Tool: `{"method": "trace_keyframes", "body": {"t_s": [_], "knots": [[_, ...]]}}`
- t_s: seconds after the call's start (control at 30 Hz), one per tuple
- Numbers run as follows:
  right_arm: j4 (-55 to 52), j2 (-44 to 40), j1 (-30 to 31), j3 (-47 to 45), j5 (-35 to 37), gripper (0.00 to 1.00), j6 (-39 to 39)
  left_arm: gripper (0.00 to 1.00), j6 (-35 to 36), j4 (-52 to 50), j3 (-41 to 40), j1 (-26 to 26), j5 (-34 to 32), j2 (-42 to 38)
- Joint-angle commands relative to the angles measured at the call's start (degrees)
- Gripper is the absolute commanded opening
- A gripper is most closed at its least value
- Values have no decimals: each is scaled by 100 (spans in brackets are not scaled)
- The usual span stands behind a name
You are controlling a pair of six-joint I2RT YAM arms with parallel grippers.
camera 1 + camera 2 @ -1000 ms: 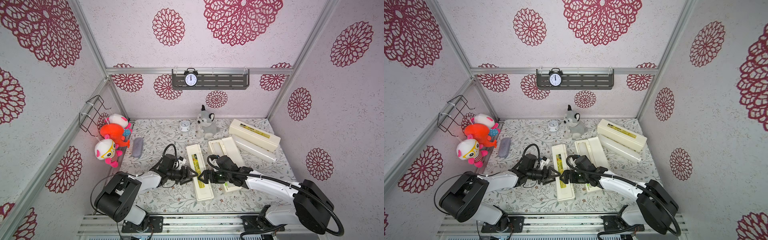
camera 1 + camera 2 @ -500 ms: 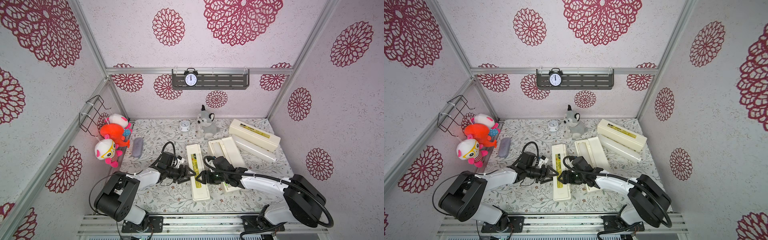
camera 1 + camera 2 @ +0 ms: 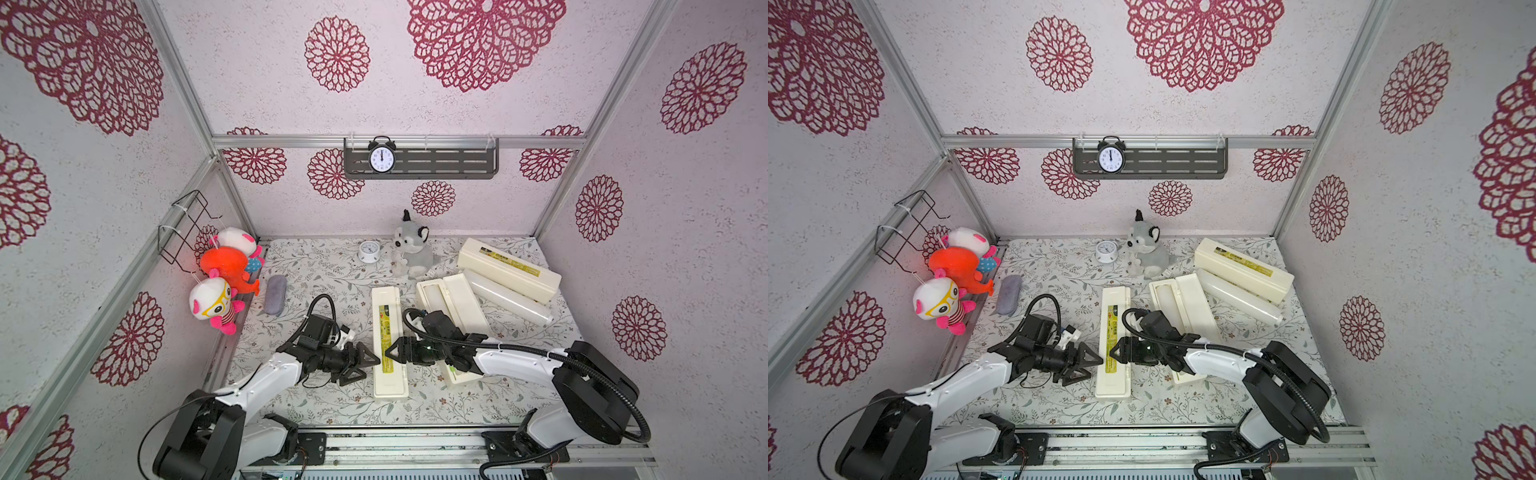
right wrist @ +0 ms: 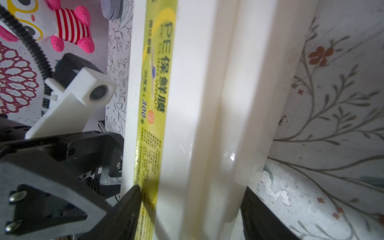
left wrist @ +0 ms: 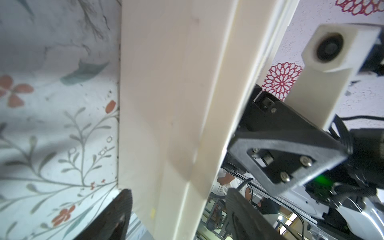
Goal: Put plastic wrap rolls into dispensers
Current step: Close the lid on the plastic wrap cutting box.
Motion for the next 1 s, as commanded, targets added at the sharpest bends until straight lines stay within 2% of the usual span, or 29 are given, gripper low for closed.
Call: {"method": "trace_keyframes", "body": {"t_s": [0.0,0.1,0.3,0.37,0.43,0.47,0.57,0.67,0.8,0.97], "knots": [[-114,217,39,-89,49,74,32,76,-544,149,-304,-76,39,-84],[-17,308,51,-37,-63,74,32,76,-1297,1598,-645,-176,34,150],[-102,300,95,-23,-125,74,-16,74,-1310,2145,-339,-562,-44,783],[-102,267,113,-41,-129,75,18,73,-1280,2137,-289,-594,-17,836],[-26,192,160,-70,-202,83,39,73,-1157,1916,-259,-593,-1,820],[90,120,182,-137,-262,91,93,73,-1055,1752,-225,-589,-30,794],[52,-249,195,-333,-277,95,157,73,-883,1491,-185,-570,-104,766],[-235,-691,191,-611,-208,95,213,73,-856,1500,-200,-535,-109,814],[-46,-1232,216,-1130,-316,93,556,72,-823,1516,-200,-507,-78,889],[757,-1140,313,-1429,-531,85,885,72,-812,1604,-154,-514,0,1010]]}}
